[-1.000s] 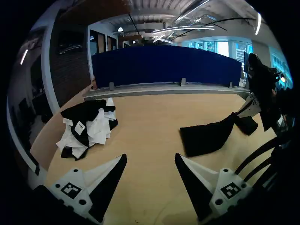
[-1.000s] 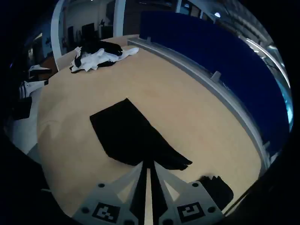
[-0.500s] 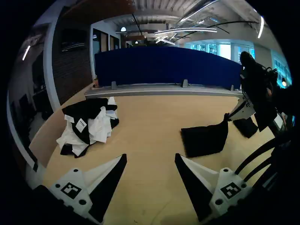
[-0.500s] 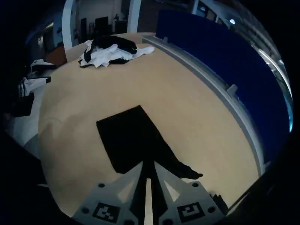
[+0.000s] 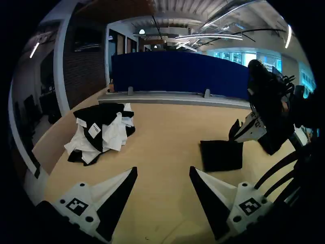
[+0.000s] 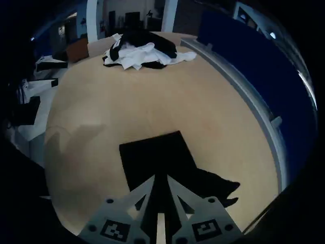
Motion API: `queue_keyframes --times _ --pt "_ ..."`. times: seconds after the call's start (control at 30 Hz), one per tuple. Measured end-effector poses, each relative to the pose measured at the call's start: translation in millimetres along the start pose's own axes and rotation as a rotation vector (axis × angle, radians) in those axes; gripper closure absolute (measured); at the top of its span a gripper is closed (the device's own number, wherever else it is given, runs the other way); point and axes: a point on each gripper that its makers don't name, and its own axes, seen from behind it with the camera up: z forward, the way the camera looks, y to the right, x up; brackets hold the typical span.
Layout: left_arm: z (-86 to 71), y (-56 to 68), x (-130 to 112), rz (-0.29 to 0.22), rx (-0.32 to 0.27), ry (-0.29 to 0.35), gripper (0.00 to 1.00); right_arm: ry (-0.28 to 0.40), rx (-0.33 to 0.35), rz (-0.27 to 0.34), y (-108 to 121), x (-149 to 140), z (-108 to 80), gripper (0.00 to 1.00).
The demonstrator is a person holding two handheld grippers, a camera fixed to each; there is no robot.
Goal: Fold towel
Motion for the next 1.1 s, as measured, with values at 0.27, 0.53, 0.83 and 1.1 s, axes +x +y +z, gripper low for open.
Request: queue_keyframes --times 0.27,0.53,0.83,1.1 --pt "-1.6 1.5 -11 -0.044 0.006 -0.005 0.05 -0.047 0.109 -0.035 -47 0 66.9 0.94" --pt "-3.6 2.4 -13 -0.054 0.005 -0.004 0.05 -0.055 0.122 -0.025 -56 -1 79.9 0.94" --pt "-3.3 -3.1 -11 -0.049 0.007 -0.003 0.05 -0.053 0.119 -0.028 -56 0 78.5 0.92" --pt "-2.5 -6.4 -12 -0.051 0.008 -0.004 0.05 0.007 0.136 -0.02 -63 12 62.2 0.44"
